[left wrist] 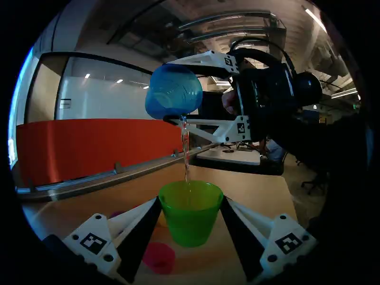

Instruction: Pour water

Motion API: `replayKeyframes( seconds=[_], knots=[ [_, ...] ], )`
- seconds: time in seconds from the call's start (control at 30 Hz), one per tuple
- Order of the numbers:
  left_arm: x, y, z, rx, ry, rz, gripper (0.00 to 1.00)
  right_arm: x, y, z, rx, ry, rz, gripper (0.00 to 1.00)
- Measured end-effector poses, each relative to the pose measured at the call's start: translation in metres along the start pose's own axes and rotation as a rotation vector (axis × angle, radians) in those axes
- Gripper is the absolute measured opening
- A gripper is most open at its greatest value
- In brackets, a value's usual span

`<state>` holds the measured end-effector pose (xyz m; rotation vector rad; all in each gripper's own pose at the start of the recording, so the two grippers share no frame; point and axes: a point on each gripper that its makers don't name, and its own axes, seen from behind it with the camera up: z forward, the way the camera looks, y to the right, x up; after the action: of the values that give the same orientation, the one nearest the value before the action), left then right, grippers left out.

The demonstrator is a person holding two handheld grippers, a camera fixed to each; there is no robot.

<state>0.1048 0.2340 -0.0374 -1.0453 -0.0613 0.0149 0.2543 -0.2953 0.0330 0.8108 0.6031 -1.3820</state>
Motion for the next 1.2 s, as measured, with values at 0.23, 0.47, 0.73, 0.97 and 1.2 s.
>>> replayKeyframes(
  seconds=[0.23,0.47,0.73,0.97,1.2],
  knots=[
    [0.002,0.000,0.000,0.001,0.002,0.002,0.87,0.005,0.001,0.001,-0.005,0.000,-0.033,0.92],
    [0.002,-0.001,0.000,0.002,0.004,0.002,0.87,0.010,0.002,0.001,-0.012,-0.001,-0.062,0.92],
    [0.002,-0.002,0.000,0.004,0.004,0.002,0.87,0.011,0.002,0.000,-0.015,-0.004,-0.099,0.92],
    [0.003,-0.003,0.000,0.007,0.004,0.001,0.87,0.008,0.004,0.001,-0.021,-0.006,-0.124,0.91],
    [0.003,-0.005,0.000,0.009,0.004,0.000,0.87,0.008,0.005,0.001,-0.022,-0.006,-0.145,0.91]
  ],
)
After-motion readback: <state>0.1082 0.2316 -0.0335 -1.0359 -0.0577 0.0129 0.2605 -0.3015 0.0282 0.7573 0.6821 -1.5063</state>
